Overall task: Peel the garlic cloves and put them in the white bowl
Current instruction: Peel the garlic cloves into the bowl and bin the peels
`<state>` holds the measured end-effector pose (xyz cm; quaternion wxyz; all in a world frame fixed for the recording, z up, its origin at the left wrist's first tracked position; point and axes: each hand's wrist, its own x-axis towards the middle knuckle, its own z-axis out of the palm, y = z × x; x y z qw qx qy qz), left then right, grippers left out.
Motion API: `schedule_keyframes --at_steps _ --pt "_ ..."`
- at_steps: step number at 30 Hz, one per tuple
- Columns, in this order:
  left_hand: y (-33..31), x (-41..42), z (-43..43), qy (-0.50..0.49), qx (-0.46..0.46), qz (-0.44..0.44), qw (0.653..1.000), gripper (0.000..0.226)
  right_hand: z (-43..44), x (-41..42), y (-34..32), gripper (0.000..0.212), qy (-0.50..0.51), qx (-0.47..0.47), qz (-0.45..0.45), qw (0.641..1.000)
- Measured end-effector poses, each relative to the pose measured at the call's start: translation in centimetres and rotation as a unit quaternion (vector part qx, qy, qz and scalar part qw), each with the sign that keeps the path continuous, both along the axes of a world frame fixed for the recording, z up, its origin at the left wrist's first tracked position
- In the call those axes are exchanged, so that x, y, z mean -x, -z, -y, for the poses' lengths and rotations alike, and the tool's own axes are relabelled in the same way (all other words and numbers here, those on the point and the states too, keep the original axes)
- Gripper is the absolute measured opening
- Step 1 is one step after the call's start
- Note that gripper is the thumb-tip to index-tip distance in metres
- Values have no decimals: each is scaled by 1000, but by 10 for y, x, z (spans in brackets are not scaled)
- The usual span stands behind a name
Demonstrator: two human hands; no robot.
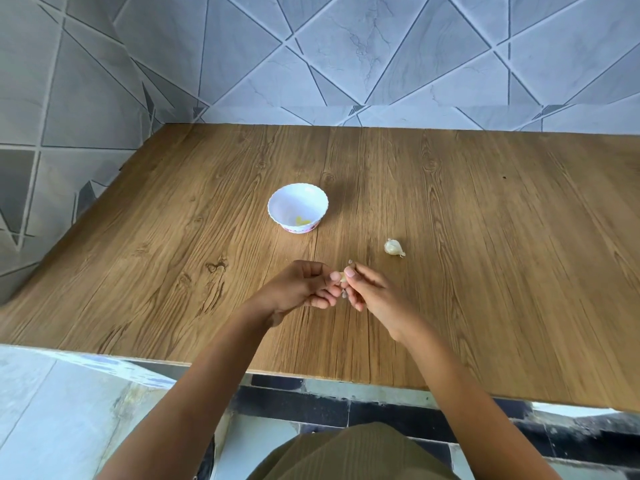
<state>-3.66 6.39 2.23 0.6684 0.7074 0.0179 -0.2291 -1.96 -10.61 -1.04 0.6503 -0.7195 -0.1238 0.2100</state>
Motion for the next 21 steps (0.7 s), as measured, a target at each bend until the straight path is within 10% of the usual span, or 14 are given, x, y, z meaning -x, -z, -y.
schedule_keyframes --at_steps 10,21 --pt "6 7 7 -21 90 -79 993 27 -3 7 -1 22 2 25 68 997" --pt "11 -5 -8 -51 -199 171 964 15 2 3 -2 24 20 -89 -179 980"
